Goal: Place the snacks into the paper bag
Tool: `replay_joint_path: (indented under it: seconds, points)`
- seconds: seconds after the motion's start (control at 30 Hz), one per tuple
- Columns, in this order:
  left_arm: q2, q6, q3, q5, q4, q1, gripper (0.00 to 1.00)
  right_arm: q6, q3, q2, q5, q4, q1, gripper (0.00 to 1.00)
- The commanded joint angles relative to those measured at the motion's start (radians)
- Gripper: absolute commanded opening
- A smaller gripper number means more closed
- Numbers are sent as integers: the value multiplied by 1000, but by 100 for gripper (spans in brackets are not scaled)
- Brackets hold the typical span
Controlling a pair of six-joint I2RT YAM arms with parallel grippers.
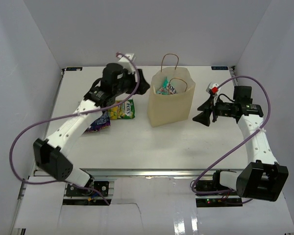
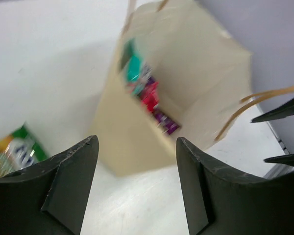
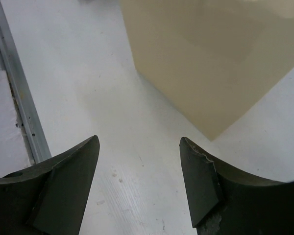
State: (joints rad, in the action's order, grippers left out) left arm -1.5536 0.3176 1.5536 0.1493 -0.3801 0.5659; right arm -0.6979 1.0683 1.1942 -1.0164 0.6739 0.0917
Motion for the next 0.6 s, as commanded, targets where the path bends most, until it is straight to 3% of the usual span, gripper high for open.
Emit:
replay_joint_path:
  seconds: [0.0, 0.13, 0.23, 0.3, 0.33, 0.57]
  points:
    - [209, 110, -255, -204, -31, -85, 75, -243, -13, 16, -57, 223, 2, 73]
    - [280, 117, -442, -379, -123, -161, 77, -297, -74, 7, -19, 245, 0, 73]
    - [244, 69, -487, -485, -132, -204, 80, -301, -102, 16, -16, 231, -3, 73]
    - [198, 18, -475, -563, -108, -209, 82, -301, -107, 28, -25, 228, -3, 73]
    - [137, 5, -445, -579, -100, -210, 88, -299, -105, 33, -30, 230, -3, 73]
    - [-215, -60, -225, -756, -192, -215, 91, -304, -110, 44, -27, 230, -4, 73]
